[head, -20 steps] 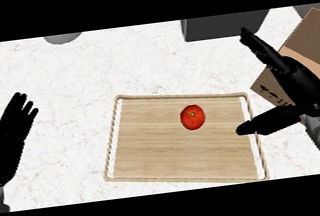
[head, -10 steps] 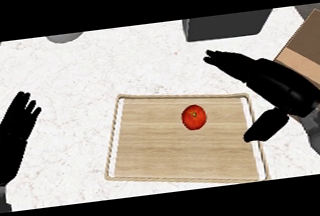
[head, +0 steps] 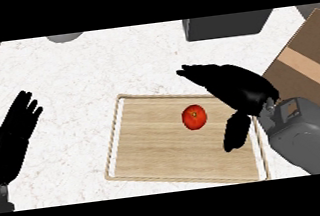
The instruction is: Pick the tomato from the tray and place it in the cardboard box
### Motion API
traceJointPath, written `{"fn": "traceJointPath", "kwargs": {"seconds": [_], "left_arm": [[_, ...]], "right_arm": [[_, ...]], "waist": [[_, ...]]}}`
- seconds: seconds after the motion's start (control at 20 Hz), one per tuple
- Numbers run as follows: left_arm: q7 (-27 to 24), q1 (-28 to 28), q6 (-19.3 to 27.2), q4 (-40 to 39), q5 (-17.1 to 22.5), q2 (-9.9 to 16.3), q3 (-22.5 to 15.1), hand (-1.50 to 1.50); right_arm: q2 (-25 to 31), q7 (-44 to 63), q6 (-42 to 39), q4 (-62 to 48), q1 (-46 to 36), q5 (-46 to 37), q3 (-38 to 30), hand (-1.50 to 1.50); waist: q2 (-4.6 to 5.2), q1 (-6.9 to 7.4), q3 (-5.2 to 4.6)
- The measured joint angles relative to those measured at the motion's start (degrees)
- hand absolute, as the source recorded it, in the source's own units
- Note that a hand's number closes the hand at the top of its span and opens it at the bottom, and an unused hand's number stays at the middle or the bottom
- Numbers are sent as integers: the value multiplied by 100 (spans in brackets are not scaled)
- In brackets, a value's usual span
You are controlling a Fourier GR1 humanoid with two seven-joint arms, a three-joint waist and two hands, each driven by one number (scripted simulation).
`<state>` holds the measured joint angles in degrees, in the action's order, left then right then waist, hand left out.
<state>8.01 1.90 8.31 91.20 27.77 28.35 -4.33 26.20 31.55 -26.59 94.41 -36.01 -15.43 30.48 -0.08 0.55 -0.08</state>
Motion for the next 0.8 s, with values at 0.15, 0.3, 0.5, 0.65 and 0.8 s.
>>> {"fn": "traceJointPath", "kwargs": {"seconds": [0.15,0.3,0.5,0.65,0.8], "left_arm": [[-2,-38,-70,-25,-72,-68,79,0],[134,-137,-167,124,-85,-55,230,0],[169,-254,-234,244,-232,-220,275,0],[235,-222,-305,289,-284,-298,373,0],[203,-87,-455,50,-355,-363,534,0]], "right_arm": [[-138,226,-284,-41,68,-39,-98,-150],[-332,376,-571,-135,55,-133,-220,-150],[-540,396,-793,-201,213,-434,-277,-150],[-537,70,-930,-382,298,-654,-416,-150],[-682,-135,-959,-420,465,-940,-448,-150]], "waist": [[1,-18,3],[3,-18,5],[3,-24,6],[6,-26,8],[8,-34,8]]}}
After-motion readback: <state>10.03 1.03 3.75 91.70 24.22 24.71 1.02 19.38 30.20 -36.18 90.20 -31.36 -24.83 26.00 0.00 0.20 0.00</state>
